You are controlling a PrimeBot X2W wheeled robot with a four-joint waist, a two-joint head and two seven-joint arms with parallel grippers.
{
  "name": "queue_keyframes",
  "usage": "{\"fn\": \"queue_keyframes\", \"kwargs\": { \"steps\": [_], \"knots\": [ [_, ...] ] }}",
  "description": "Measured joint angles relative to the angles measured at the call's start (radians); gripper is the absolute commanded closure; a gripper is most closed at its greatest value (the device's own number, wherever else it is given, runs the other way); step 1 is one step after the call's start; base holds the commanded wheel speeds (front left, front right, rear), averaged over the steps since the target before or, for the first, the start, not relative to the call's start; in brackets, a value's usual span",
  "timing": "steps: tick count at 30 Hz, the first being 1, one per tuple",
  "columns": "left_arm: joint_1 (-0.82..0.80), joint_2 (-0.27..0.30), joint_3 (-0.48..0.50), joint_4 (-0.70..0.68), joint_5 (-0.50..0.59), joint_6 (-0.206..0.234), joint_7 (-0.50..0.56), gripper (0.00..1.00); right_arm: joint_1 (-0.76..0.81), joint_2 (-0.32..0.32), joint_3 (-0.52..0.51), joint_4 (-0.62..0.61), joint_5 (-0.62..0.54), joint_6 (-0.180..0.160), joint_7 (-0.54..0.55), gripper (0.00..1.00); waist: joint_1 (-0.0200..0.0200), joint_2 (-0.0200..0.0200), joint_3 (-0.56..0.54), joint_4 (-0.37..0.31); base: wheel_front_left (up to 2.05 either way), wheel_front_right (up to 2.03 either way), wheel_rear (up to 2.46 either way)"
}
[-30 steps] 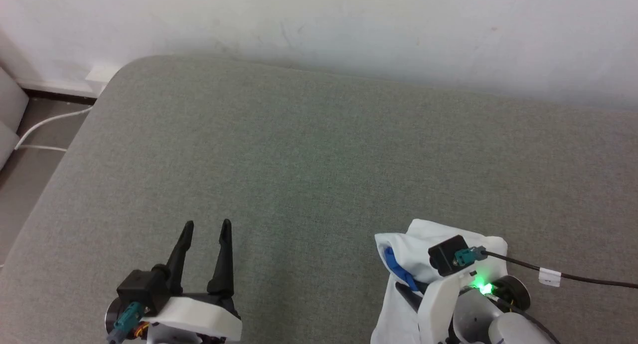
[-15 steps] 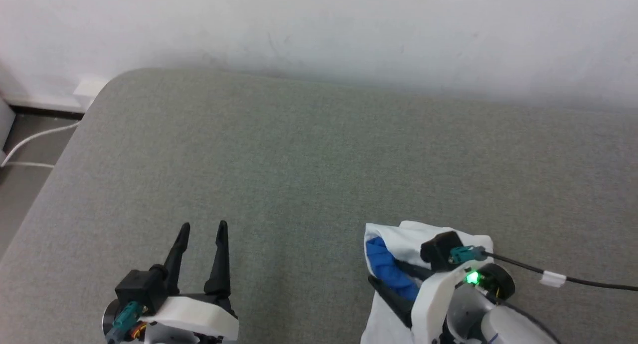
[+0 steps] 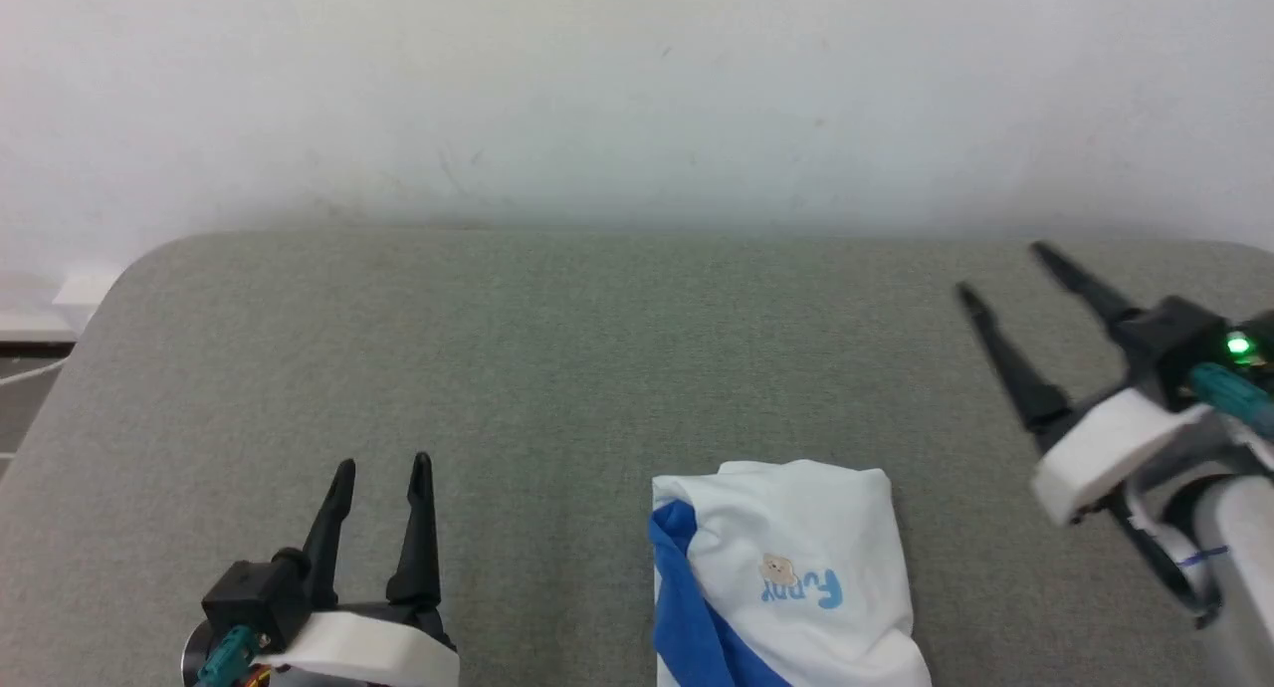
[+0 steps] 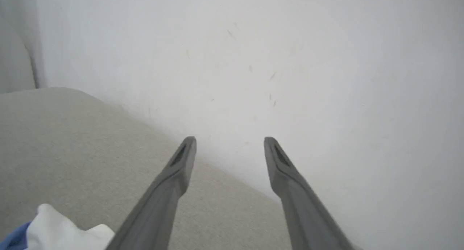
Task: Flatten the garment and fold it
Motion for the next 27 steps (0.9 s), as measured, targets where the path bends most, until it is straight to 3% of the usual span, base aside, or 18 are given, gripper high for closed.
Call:
{"fn": "queue_keyframes", "kwargs": {
  "steps": [6, 14, 22, 27],
  "knots": [
    [-0.001, 0.000, -0.009, -0.040, -0.007, 0.001, 0.000, 0.00, 0.118, 0.027, -0.214, -0.042, -0.180, 0.000, -0.123, 0.00, -0.0001, 0.0000, 0.005, -0.035, 0.00, 0.00, 0.00],
    [0.005, 0.000, -0.020, -0.088, -0.007, 0.007, 0.000, 0.00, 0.322, 0.226, -0.378, -0.116, -0.216, 0.000, -0.239, 0.00, 0.0001, 0.0000, 0.041, -0.049, 0.00, 0.00, 0.00],
    [0.020, 0.000, -0.022, -0.077, -0.004, 0.005, 0.000, 0.00, 0.426, 0.255, -0.361, -0.151, -0.138, 0.000, -0.201, 0.00, 0.0001, 0.0000, 0.080, -0.051, 0.00, 0.00, 0.00],
    [0.010, 0.000, -0.020, -0.065, 0.004, 0.001, 0.000, 0.00, 0.447, 0.173, -0.250, -0.202, 0.044, 0.000, 0.001, 0.00, 0.0000, 0.0000, 0.110, -0.052, 0.00, 0.00, 0.00]
  ]
}}
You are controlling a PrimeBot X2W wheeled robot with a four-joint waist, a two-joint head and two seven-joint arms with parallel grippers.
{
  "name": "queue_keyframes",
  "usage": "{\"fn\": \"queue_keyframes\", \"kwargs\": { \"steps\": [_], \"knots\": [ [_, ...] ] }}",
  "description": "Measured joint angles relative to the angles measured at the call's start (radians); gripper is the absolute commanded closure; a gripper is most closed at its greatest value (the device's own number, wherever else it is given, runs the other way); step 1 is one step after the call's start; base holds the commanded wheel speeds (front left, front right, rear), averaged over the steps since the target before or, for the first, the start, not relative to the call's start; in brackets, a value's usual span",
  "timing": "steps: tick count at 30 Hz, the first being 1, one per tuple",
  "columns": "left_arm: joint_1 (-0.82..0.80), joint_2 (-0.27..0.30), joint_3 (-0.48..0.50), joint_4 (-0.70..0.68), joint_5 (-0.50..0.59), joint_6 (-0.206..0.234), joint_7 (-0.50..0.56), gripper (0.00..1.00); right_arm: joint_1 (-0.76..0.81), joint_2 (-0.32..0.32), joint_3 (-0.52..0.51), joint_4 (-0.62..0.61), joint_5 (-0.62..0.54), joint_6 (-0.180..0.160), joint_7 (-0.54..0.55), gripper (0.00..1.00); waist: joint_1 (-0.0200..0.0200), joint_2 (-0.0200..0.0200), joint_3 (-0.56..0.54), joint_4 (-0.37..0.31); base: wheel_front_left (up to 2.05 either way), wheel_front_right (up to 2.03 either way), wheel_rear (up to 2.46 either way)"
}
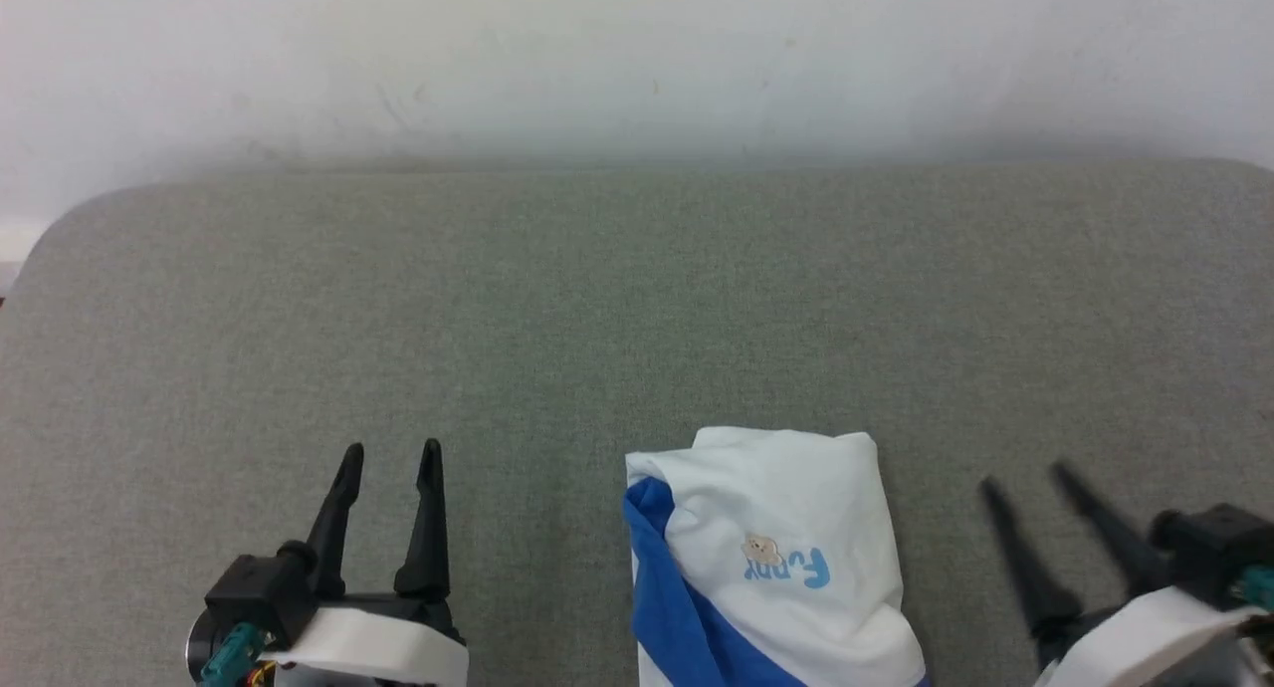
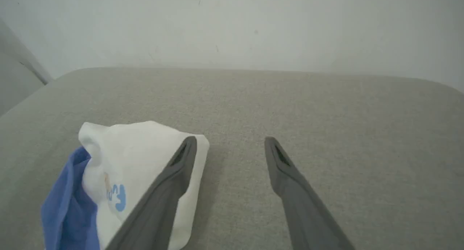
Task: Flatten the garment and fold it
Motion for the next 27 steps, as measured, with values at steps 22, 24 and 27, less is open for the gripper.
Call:
{"fn": "queue_keyframes", "kwargs": {
  "steps": [22, 24, 27],
  "knots": [
    [-0.082, 0.000, -0.039, 0.035, 0.007, -0.017, 0.000, 0.00, -0.213, -0.064, 0.260, 0.256, 0.379, -0.001, 0.462, 0.00, 0.0000, 0.0000, 0.120, 0.088, 0.00, 0.00, 0.00],
    [-0.083, 0.000, -0.042, 0.036, 0.007, -0.016, 0.000, 0.00, -0.232, -0.062, 0.272, 0.281, 0.372, 0.000, 0.448, 0.38, 0.0000, 0.0000, 0.125, 0.098, 0.00, 0.00, 0.00],
    [-0.083, 0.000, -0.044, 0.039, 0.007, -0.016, 0.000, 0.00, -0.256, -0.064, 0.297, 0.308, 0.356, 0.000, 0.421, 1.00, 0.0000, 0.0000, 0.128, 0.110, 0.00, 0.00, 0.00]
  ]
}}
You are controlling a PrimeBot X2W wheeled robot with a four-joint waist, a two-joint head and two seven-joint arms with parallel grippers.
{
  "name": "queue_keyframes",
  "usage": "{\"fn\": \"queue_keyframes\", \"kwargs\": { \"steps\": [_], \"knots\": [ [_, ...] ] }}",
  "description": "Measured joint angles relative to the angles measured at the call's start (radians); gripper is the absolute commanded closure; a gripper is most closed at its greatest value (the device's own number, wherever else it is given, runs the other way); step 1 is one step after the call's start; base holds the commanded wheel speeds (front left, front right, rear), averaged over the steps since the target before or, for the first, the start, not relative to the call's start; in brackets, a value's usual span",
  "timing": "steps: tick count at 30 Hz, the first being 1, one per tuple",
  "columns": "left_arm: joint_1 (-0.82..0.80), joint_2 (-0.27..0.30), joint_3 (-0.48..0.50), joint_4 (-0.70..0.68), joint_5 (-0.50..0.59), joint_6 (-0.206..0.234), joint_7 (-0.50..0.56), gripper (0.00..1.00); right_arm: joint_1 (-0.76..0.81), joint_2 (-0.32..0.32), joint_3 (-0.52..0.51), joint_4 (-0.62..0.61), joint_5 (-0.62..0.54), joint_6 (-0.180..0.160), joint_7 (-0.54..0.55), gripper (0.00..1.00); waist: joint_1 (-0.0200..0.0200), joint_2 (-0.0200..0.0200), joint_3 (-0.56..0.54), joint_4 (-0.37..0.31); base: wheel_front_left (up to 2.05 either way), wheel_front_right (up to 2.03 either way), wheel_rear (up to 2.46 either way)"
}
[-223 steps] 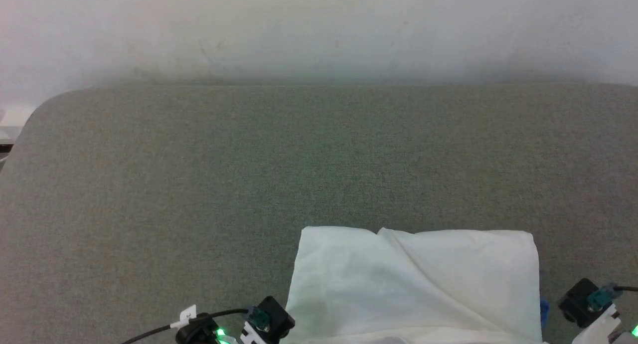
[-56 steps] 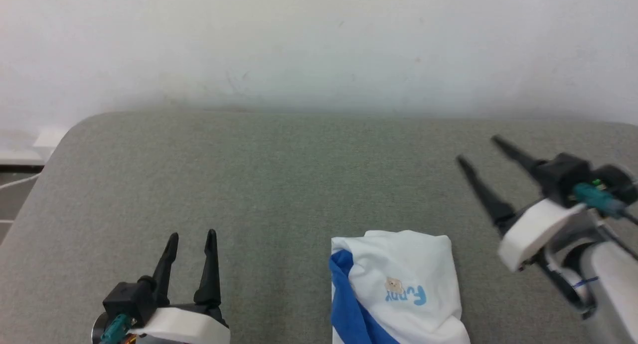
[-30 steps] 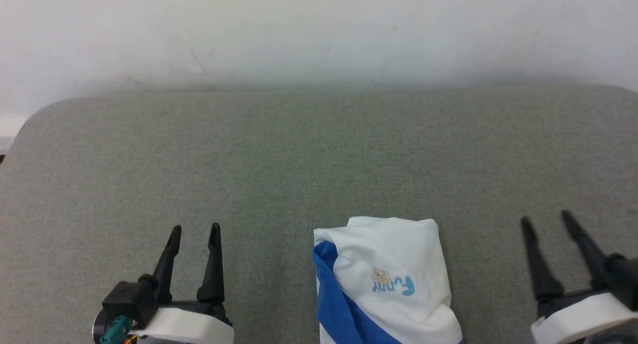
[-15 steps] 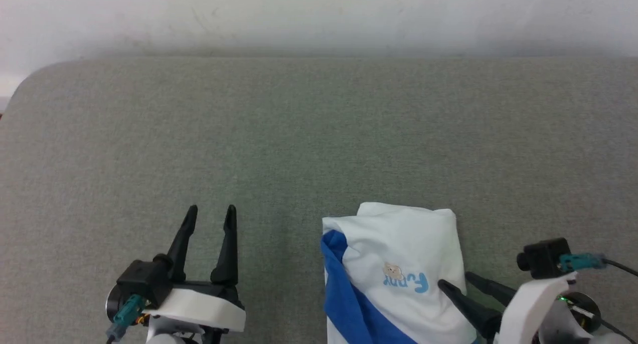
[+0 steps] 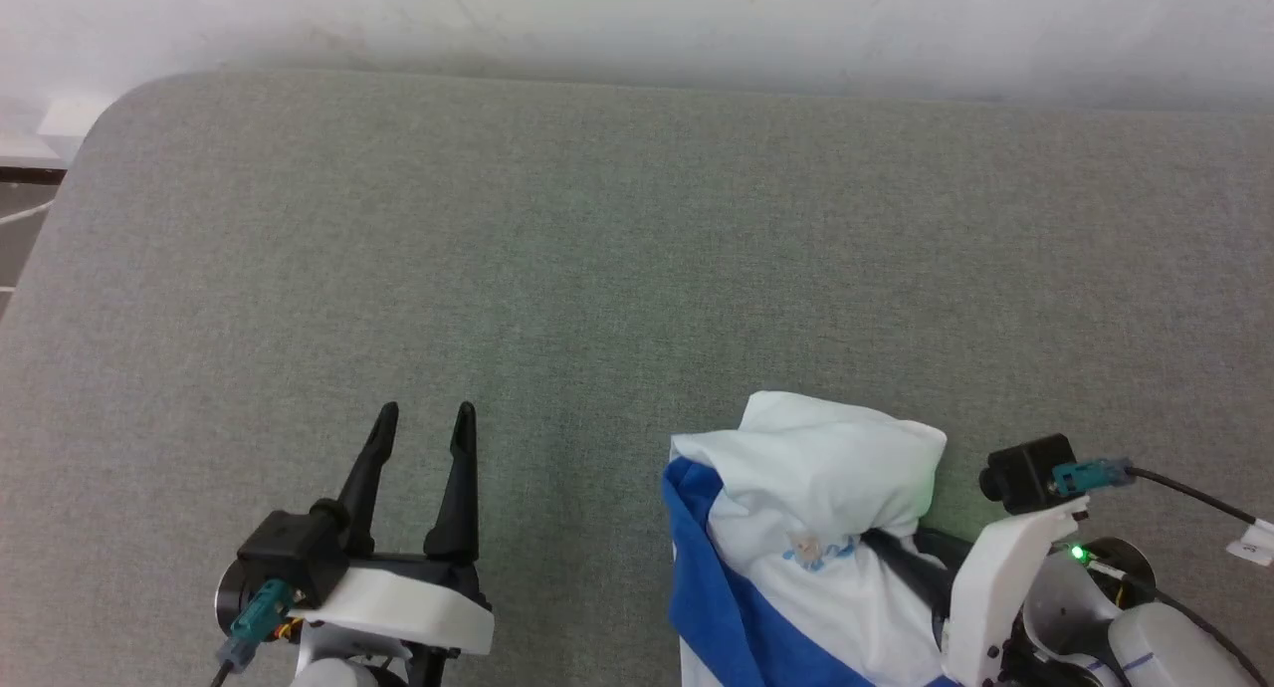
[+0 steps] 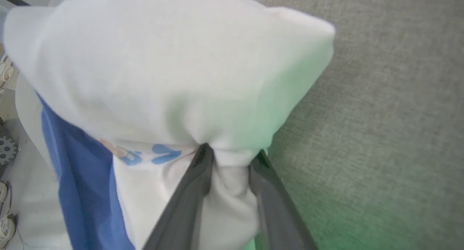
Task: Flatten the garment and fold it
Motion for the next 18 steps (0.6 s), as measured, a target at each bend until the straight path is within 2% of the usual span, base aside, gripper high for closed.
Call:
{"fn": "queue_keyframes", "kwargs": {
  "steps": [8, 18],
  "knots": [
    [0.001, 0.001, 0.000, -0.001, 0.000, 0.007, 0.000, 0.00, -0.042, -0.043, 0.060, 0.006, -0.061, 0.001, -0.057, 1.00, 0.0001, 0.0000, -0.024, -0.030, 0.00, 0.00, 0.00],
    [-0.027, 0.000, -0.093, -0.029, 0.001, 0.007, 0.000, 0.00, -0.181, -0.288, 0.156, -0.106, -0.181, 0.000, 0.073, 1.00, 0.0001, 0.0000, -0.022, -0.172, 0.00, 0.00, 0.00]
  ]
}}
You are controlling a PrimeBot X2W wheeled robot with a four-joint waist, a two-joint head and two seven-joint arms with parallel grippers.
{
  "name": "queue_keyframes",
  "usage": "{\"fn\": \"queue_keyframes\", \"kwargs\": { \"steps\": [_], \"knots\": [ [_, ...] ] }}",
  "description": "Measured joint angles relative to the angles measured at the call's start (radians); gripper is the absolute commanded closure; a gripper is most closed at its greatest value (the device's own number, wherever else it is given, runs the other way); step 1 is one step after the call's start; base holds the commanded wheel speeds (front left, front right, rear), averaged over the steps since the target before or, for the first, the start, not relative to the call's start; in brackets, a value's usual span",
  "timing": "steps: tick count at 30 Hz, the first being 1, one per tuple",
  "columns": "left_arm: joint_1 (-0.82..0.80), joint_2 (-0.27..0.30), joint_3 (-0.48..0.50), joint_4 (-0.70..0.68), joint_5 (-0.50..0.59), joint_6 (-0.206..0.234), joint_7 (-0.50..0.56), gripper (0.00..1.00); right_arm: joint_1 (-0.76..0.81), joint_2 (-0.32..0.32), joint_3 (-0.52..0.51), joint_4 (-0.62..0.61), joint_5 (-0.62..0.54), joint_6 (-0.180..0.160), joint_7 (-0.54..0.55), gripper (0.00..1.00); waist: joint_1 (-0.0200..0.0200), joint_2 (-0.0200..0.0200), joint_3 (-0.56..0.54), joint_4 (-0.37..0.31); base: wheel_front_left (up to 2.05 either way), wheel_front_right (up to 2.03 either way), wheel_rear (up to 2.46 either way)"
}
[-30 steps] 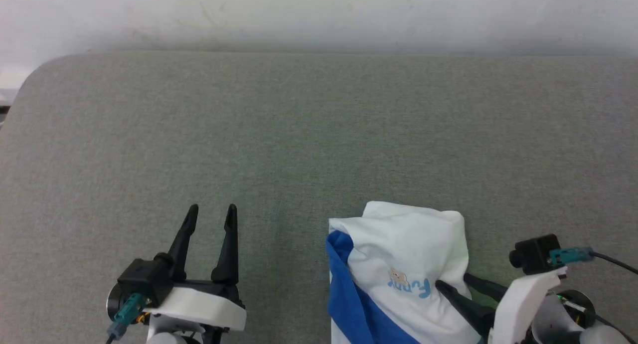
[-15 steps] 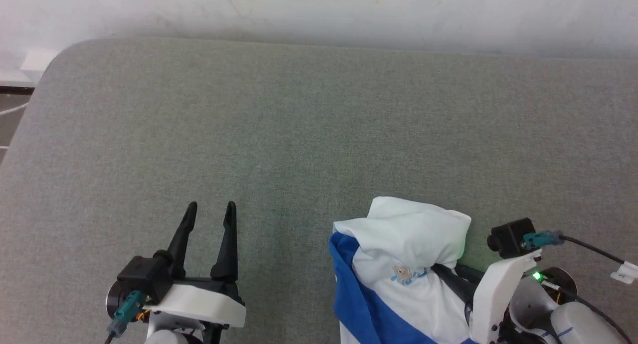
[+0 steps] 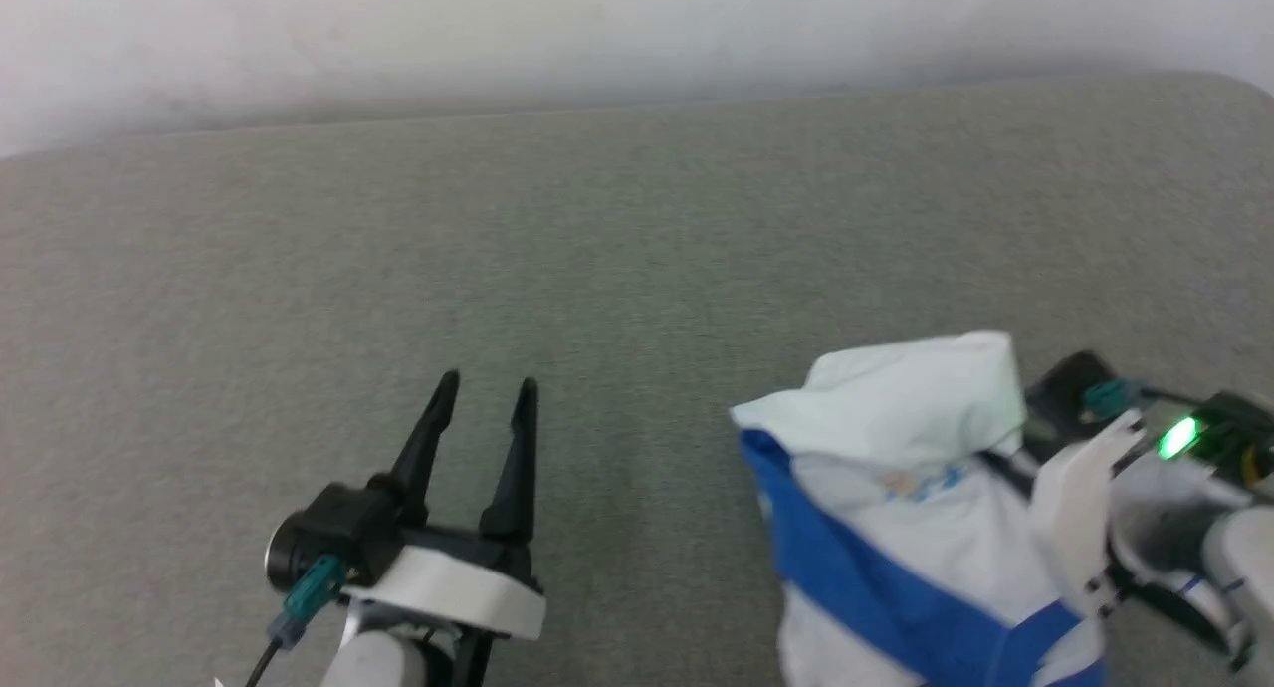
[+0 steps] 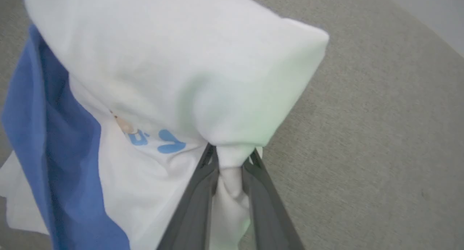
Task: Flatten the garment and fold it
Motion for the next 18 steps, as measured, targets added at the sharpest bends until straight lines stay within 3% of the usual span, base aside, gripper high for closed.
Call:
{"fn": "queue_keyframes", "kwargs": {
  "steps": [7, 18],
  "knots": [
    [-0.093, -0.001, -0.044, -0.018, 0.026, -0.001, 0.000, 0.00, -0.113, -0.133, -0.015, 0.044, -0.040, 0.000, -0.019, 1.00, 0.0000, 0.0000, 0.068, -0.100, 0.00, 0.00, 0.00],
    [-0.199, -0.001, -0.053, -0.042, 0.085, -0.018, 0.000, 0.00, -0.181, -0.227, -0.164, 0.351, -0.120, 0.000, -0.222, 1.00, 0.0002, 0.0000, 0.260, -0.162, 0.00, 0.00, 0.00]
  ]
}}
